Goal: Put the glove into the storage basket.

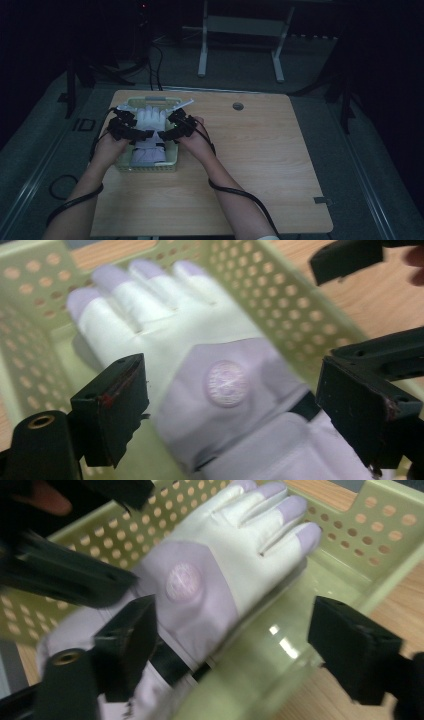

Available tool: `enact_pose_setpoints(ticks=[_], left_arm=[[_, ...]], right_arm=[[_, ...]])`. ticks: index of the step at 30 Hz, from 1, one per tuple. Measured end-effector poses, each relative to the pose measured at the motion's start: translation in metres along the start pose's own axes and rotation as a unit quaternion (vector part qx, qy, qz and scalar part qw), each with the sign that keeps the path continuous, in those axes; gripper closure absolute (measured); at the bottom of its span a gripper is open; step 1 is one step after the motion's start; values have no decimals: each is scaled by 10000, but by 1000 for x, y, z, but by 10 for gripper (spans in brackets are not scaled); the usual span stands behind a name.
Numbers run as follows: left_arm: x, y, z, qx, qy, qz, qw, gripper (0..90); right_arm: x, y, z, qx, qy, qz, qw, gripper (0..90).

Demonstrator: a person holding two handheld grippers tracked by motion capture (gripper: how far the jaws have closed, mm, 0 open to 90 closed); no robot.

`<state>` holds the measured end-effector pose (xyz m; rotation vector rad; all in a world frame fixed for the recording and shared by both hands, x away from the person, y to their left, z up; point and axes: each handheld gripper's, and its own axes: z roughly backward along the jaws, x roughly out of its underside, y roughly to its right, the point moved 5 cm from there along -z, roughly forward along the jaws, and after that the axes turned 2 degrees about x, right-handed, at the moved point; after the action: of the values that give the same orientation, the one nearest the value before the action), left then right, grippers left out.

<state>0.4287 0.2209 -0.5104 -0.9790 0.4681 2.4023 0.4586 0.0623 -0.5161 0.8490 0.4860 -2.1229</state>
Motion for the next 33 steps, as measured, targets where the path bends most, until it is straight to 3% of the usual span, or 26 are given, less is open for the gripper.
enact_pose_setpoints(ticks=[4, 6, 7, 15, 24, 25, 28, 33], left_arm=[[5, 16, 0, 48, 65, -213, 9997, 139], [6, 21, -1, 137, 55, -216, 9997, 139], [7, 29, -3, 231, 131, -251, 9993, 139], [6, 56, -7, 399, 150, -509, 9978, 139], [0, 81, -5, 560, 383, -547, 9962, 139], [-1, 91, -5, 593, 424, -678, 9950, 139], [-1, 96, -6, 649, 412, -748, 9942, 138], [-2, 114, -7, 905, 561, -749, 9915, 139]], right_arm=[[7, 5, 11, -51, 109, 179, 9998, 179], [8, 5, 14, -116, 143, 221, 9996, 164], [11, 6, 19, -99, 117, 328, 9993, 154], [21, 14, 41, -166, 245, 358, 9989, 154], [37, 22, 58, -173, 239, 424, 9987, 154], [40, 25, 63, -175, 276, 406, 9986, 154], [44, 29, 68, -166, 279, 396, 9987, 154], [56, 35, 77, -137, 284, 445, 9985, 154]])
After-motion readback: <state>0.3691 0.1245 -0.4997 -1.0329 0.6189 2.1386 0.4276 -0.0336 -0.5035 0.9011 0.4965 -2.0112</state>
